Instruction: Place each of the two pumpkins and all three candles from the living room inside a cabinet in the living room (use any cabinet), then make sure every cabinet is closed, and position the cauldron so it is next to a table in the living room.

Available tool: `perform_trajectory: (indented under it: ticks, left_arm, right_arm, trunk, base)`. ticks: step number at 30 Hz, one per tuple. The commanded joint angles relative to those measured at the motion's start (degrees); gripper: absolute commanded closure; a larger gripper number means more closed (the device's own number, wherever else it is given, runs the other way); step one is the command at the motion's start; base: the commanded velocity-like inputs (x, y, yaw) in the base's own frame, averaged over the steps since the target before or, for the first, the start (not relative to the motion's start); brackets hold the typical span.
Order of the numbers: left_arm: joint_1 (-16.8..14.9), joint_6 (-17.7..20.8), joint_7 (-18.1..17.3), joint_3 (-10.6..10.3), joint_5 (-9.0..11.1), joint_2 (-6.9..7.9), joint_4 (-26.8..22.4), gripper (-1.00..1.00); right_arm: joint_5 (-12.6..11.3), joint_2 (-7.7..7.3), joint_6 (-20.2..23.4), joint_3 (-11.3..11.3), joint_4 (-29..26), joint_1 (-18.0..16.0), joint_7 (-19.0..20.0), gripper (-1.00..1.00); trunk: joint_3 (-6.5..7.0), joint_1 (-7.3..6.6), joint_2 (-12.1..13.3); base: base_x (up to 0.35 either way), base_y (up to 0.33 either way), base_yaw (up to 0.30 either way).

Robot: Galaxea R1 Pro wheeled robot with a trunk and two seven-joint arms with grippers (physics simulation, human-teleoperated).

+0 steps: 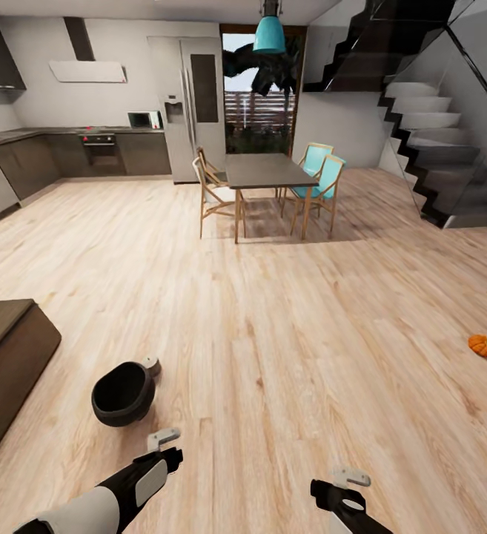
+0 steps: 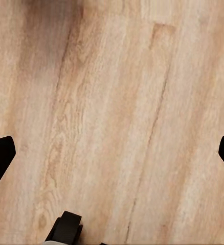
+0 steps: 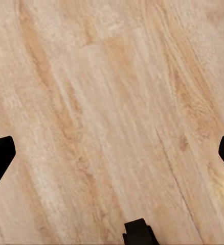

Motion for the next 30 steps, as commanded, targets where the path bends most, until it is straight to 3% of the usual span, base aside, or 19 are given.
perform_trajectory:
  ticks: [1,30]
  left_arm:
    - [-0.02,0.24,0.42,-0.42,0.24,0.07,-0.14,-1.0]
    - [0.24,0.15,0.42,-0.44,0.24,0.1,-0.14,-1.0]
  right_arm:
    - [-0.61,0.0,-0.26,0.48,0.04,-0.05,-0.23,-1.0]
    - [-0.58,0.0,-0.34,0.5,0.04,-0.04,-0.23,-1.0]
  trunk:
    - [-0.05,0.03,-0.03]
    - [-0.05,0.03,-0.03]
  base:
    - [0.314,-0.024,-0.277]
    - [0.329,-0.002,-0.277]
